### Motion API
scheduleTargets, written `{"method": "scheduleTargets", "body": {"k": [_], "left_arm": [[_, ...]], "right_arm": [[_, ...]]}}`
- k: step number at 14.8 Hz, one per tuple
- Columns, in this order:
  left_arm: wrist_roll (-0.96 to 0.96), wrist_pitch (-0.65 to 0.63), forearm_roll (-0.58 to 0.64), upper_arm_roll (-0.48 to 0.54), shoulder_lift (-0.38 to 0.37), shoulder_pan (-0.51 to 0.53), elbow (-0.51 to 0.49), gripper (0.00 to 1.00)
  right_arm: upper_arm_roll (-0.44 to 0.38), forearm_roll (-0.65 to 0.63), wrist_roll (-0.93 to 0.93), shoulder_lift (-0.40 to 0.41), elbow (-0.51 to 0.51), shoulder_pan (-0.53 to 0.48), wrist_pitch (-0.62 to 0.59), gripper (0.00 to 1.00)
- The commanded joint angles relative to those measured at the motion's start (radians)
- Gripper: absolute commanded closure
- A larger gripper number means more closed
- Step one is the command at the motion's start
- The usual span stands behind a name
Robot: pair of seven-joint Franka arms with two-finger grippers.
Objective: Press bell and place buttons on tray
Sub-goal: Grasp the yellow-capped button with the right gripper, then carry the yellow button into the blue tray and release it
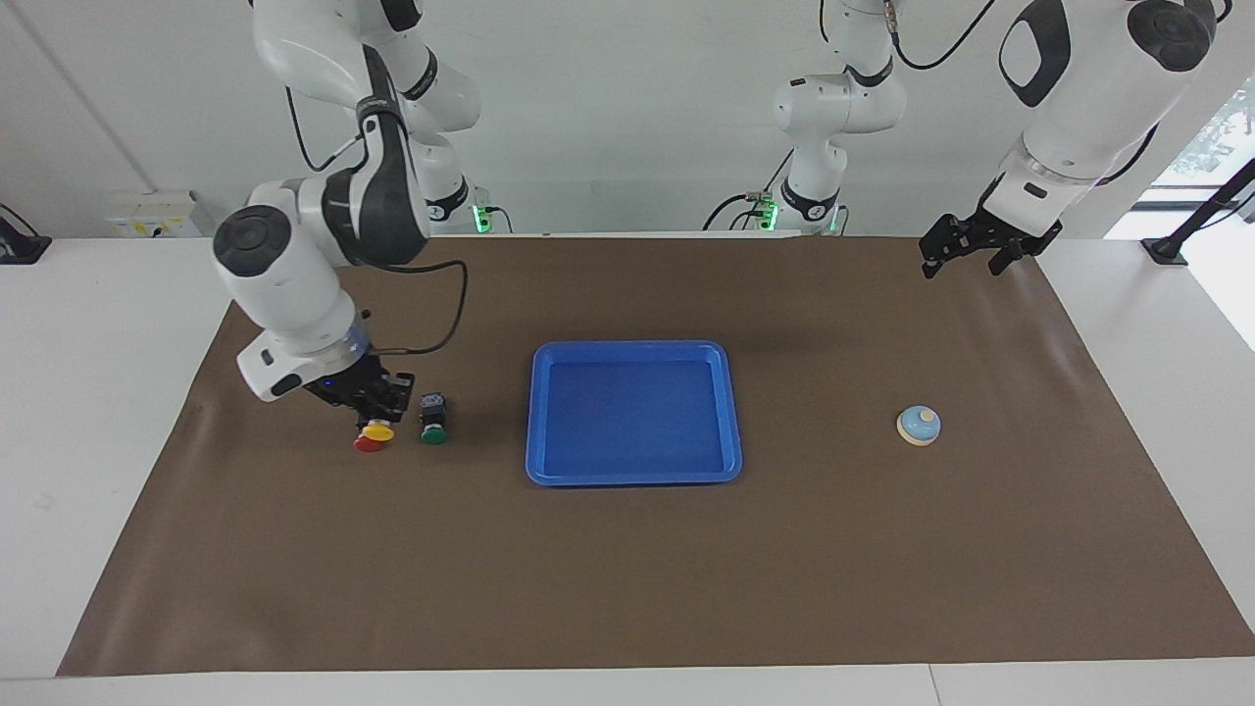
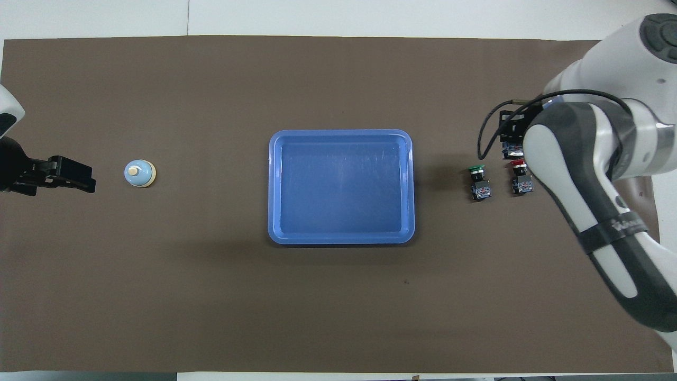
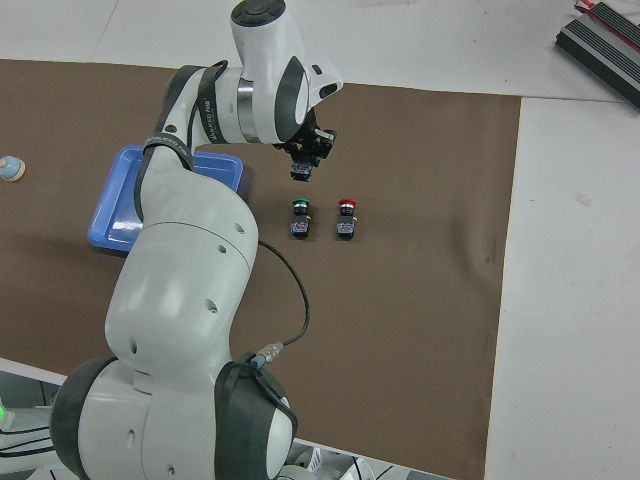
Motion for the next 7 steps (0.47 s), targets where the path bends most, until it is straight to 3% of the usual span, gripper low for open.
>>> {"method": "scheduleTargets", "body": {"k": [1, 4, 7], "left_arm": [[0.000, -0.013, -0.003, 0.004, -0.013, -0.002, -0.002, 0.00], [0.000, -0.013, -0.003, 0.004, -0.013, -0.002, -0.002, 0.00], [0.000, -0.013, -0.003, 0.004, -0.013, -0.002, -0.002, 0.00]], "right_arm": [[-0.004, 0.001, 0.163, 0.016, 0.004, 0.135, 0.012, 1.00], [-0.004, 0.003, 0.290, 0.042, -0.011, 0.258, 0.078, 1.00], [-0.004, -0.002, 0.321, 0.098, -0.040, 0.280, 0.177, 1.00]]}}
